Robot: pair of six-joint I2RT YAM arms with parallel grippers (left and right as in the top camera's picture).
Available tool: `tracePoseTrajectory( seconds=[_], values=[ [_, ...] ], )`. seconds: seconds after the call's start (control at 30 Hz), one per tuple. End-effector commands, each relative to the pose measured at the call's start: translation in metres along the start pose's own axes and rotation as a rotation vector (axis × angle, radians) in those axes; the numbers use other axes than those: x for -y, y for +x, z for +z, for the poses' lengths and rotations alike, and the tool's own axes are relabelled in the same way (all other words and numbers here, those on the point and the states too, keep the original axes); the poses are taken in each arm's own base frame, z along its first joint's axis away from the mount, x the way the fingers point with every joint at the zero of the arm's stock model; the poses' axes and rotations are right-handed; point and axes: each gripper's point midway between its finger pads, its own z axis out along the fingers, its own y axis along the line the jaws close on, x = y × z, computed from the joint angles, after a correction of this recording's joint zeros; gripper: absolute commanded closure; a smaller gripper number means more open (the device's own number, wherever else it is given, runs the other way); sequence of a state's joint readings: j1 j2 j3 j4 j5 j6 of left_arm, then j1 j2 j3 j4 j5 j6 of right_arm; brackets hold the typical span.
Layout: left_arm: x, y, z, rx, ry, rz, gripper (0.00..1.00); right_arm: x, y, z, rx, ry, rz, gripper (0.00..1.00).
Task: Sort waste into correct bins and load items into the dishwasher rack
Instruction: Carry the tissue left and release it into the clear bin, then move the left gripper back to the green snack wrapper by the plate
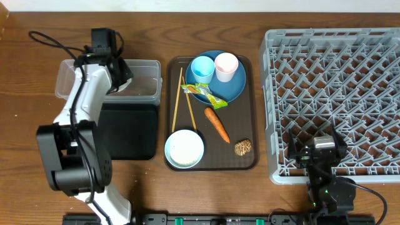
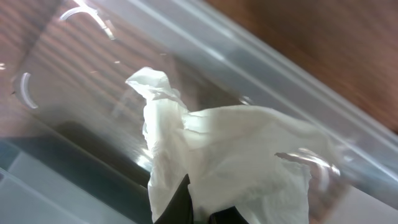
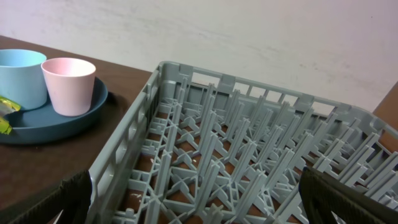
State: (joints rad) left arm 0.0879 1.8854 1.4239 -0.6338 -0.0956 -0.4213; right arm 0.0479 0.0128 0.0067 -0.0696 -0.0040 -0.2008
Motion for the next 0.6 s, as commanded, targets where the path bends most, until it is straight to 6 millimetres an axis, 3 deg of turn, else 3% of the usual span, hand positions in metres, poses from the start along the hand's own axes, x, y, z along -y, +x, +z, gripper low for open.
tracePoseTrajectory(
  seconds=[0.0, 0.07, 0.17, 0.33, 0.4, 0.57],
  values=[
    [-0.014, -0.004, 0.011, -0.005, -0.046, -0.030, 0.93, 0.001, 0.001, 0.000, -0.004, 0.003, -0.005, 0.01],
    [-0.019, -0.006, 0.013, -0.006, -0.051, -0.041, 0.92, 0.001, 0.001, 0.000, -0.004, 0.003, -0.005, 0.01],
    [-0.023, -0.011, 0.011, 0.007, -0.049, -0.053, 0.55, 0.001, 0.001, 0.000, -0.004, 0.003, -0.005, 0.01],
    [-0.023, -0.015, 0.009, 0.020, -0.045, -0.059, 0.42, 0.001, 0.001, 0.000, -0.004, 0.003, -0.005, 0.01],
    [-0.020, -0.017, 0.003, 0.024, -0.020, -0.044, 0.32, 0.001, 0.001, 0.000, -0.004, 0.003, -0.005, 0.01],
    [-0.010, -0.032, -0.038, 0.102, 0.056, -0.036, 0.26, 0.001, 0.001, 0.000, -0.004, 0.003, -0.005, 0.01]
  ],
)
